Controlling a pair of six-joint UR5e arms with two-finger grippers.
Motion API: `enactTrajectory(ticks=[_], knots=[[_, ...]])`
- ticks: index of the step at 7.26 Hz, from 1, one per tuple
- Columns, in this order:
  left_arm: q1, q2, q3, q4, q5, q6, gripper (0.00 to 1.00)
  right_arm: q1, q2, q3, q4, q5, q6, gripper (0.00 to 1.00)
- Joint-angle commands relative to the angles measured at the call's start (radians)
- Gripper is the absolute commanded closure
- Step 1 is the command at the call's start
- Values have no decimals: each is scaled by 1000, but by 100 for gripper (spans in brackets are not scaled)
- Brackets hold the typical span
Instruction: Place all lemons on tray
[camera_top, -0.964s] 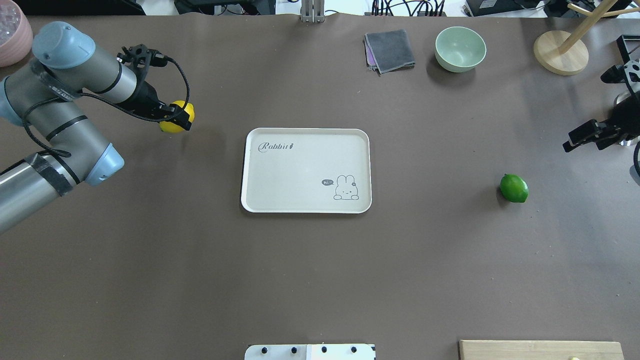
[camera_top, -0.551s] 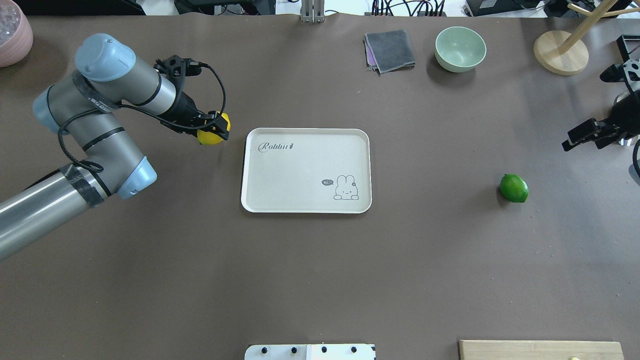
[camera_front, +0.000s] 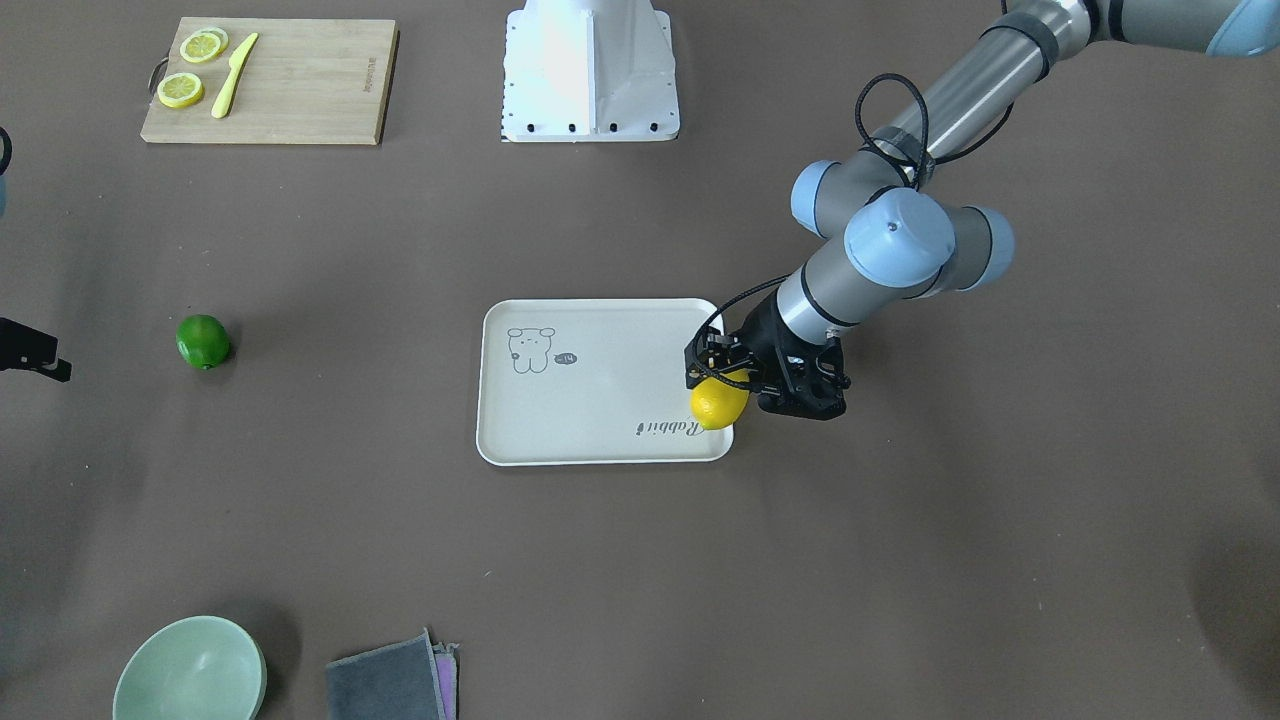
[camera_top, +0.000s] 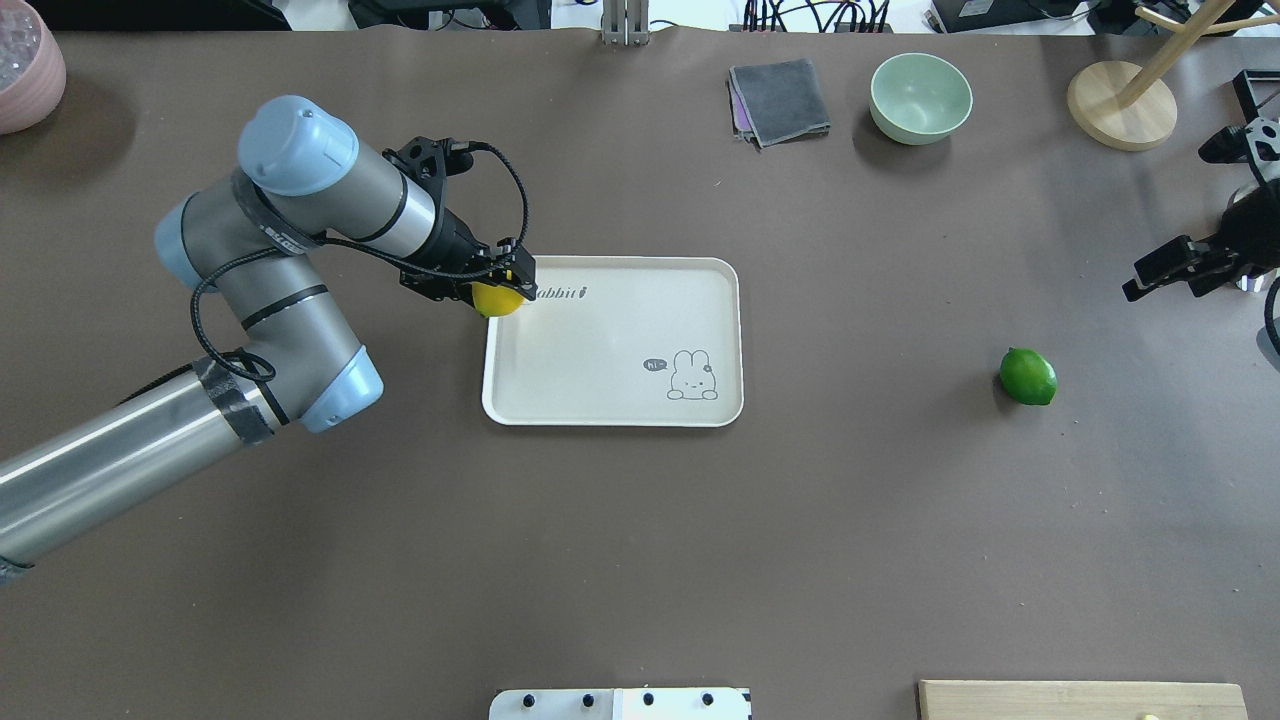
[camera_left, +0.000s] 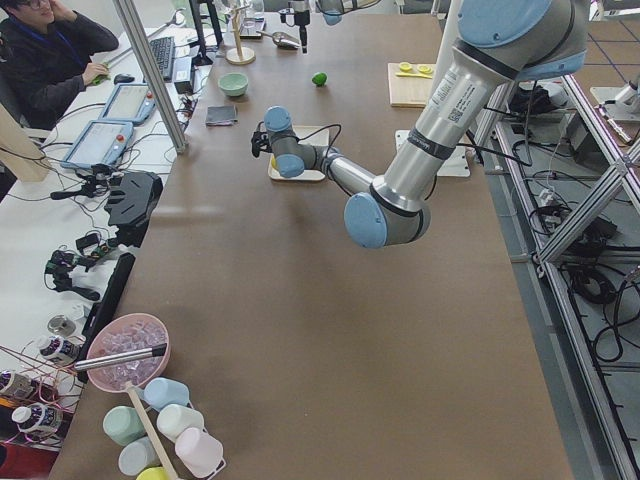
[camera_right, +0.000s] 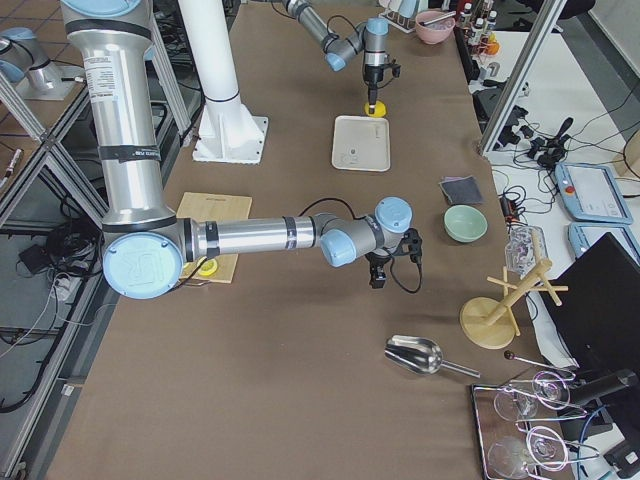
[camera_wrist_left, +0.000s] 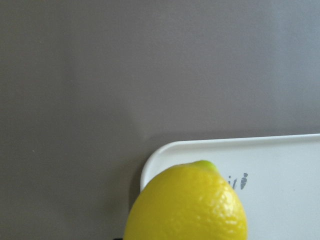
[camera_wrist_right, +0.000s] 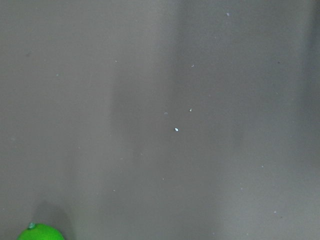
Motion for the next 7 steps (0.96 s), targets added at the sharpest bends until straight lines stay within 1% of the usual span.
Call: enactTrajectory(ticks=[1,2,3,5,7], knots=[[50,-4,-25,3,67,-64,24,0,0,0,-1,-1,0,0],[51,-4,-27,3,65,-107,2,0,0,-1,-1,-1,0,0],[56,-4,-28,0,67,-178,1,0,0,0,0,-1,0,0],[42,-4,-33,0,65,-179,1,0,0,9,2,0,37,0],[-62,3,-19,14,33,-159,2,0,3,23,3,2,110,0]])
